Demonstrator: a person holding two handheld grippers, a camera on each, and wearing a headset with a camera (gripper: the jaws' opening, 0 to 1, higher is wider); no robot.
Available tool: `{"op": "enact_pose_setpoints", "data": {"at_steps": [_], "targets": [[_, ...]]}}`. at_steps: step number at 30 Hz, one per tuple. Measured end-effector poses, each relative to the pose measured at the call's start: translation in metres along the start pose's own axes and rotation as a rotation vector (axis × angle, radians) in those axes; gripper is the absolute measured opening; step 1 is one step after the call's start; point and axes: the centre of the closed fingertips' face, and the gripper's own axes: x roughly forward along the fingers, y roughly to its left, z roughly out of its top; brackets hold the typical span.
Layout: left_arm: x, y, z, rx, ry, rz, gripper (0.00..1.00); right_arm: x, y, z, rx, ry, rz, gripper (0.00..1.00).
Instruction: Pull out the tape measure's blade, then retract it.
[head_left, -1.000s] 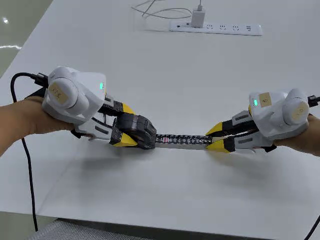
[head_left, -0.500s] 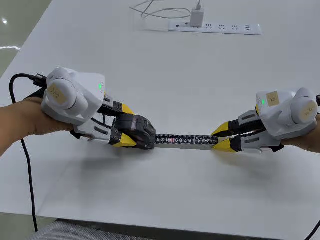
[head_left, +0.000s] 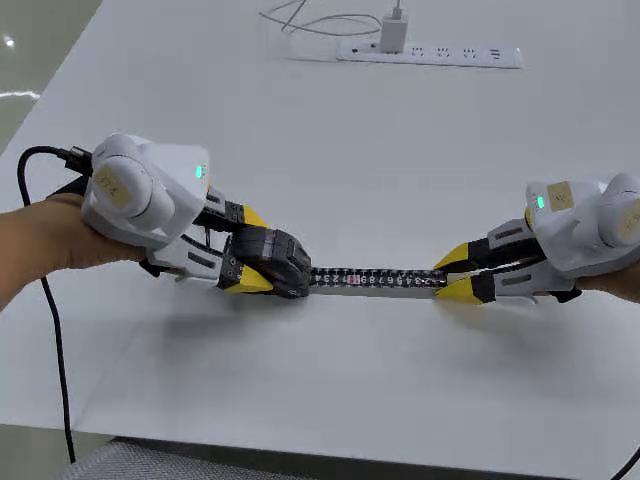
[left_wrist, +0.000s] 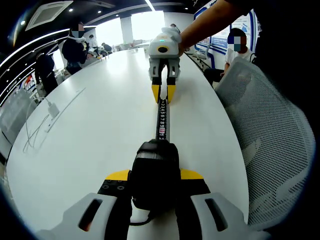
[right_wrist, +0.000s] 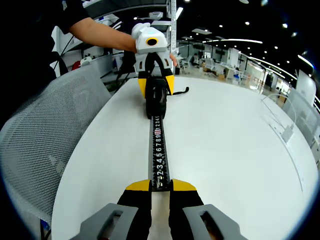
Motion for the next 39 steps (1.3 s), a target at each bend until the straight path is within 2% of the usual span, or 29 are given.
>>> {"op": "enact_pose_setpoints", "data": {"at_steps": [39], "targets": [[0.0, -0.001, 0.0, 0.0, -0.001, 0.002, 0.28, -0.034, -0.004, -0.031, 0.047, 0.03, -0.034, 0.08]]}}
